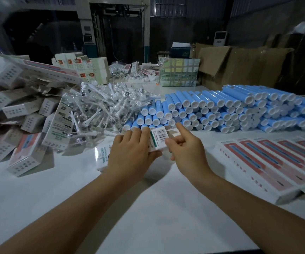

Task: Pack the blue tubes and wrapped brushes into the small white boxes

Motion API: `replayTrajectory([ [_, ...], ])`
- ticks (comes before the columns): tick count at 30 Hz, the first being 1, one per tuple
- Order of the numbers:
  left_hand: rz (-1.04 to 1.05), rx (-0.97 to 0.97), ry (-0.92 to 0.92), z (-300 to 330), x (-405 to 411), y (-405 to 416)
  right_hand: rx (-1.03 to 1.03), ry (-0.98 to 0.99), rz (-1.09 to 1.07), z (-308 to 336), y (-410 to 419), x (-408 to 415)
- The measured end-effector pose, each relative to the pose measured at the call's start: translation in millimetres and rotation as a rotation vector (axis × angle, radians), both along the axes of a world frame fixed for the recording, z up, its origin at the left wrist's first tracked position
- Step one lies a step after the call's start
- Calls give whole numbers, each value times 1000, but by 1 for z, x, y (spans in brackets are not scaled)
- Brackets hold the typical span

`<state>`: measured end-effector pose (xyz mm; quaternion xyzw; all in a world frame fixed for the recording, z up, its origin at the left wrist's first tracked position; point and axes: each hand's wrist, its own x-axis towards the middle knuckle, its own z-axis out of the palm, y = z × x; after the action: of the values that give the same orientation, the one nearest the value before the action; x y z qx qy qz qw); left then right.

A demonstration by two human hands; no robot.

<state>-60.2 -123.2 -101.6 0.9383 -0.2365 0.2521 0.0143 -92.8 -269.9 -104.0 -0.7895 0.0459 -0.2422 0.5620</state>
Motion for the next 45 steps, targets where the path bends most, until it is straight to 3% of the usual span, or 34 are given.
replayTrajectory([
  [10, 10, 100, -23, -4, -1, -4, -56, 60, -38, 0, -2, 3],
  [23, 53, 107, -74, -5, -7, -9, 34, 44, -61, -5, 2, 8],
  [29, 58, 39, -53, -3, -2, -9, -44, -24, -144, 0, -5, 6],
  [30, 62, -4, -46, -1, -1, -8, 15, -43, -217, 2, -8, 8],
  [32, 75, -76, -34, 3, 1, -5, 359, -5, -234, 7, -11, 10],
  [35, 80, -101, -23, 5, 0, -5, 1058, 125, 189, 9, -6, 11],
  [37, 51, -68, -22, 4, -2, -9, 1157, 147, 404, 9, -1, 8],
  [39, 20, -29, -14, 1, -3, -13, 1103, 88, 478, 7, 3, 7],
  [42, -8, -24, -27, 0, -6, -14, 936, -17, 367, 3, 5, 8],
  [44, -26, -25, -40, 1, -9, -14, 698, -39, 213, -1, 6, 6],
  [45, -35, -13, -39, 2, -11, -14, 478, -46, 115, -2, 6, 5],
])
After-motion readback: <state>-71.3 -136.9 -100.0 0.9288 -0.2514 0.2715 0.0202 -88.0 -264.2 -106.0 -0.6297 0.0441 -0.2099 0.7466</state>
